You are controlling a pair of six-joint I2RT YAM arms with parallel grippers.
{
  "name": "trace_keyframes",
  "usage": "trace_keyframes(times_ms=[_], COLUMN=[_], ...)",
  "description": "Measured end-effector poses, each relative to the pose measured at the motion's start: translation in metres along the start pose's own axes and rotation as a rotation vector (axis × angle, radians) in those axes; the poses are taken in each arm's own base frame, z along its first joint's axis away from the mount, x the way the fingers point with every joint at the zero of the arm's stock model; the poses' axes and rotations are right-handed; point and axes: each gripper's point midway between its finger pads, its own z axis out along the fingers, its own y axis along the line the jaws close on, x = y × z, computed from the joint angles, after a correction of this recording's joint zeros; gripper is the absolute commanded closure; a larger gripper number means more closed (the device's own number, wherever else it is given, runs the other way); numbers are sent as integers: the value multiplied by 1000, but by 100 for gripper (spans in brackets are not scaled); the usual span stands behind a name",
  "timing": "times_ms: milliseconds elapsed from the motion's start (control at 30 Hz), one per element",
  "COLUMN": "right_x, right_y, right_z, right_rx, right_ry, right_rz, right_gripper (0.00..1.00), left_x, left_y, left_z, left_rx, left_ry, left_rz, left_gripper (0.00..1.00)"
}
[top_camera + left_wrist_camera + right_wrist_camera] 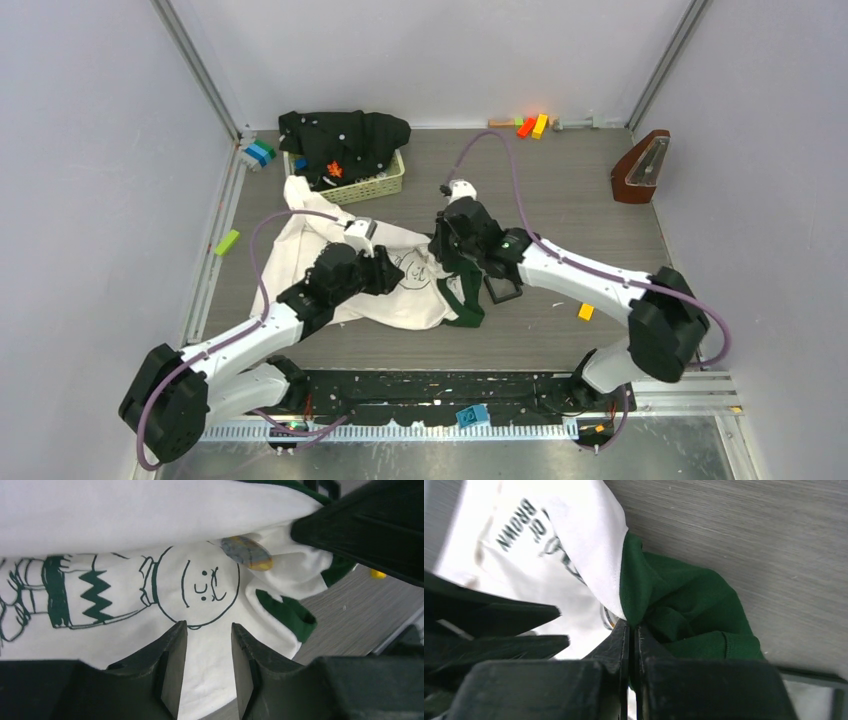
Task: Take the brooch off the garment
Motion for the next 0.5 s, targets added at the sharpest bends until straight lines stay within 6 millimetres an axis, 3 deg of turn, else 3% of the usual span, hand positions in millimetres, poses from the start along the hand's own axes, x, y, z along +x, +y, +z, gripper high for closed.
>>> trace_keyframes(times_ms=[133, 300, 500], right_x=[-11, 2, 5], right_y=[10, 13, 27], right_z=[-20, -16, -18], right_rx=[-102, -166, -242], right_ry=[-95, -86, -67], right_rz=[182, 294, 346], right_gripper=[100, 100, 99], left_x=[0, 0, 3], left_y=[4, -6, -22], left_z=[-7, -17, -21], left_rx=[-20, 41, 110], left_ry=[-16, -54, -24], left_rz=[-176, -437, -583], left_gripper=[53, 42, 40])
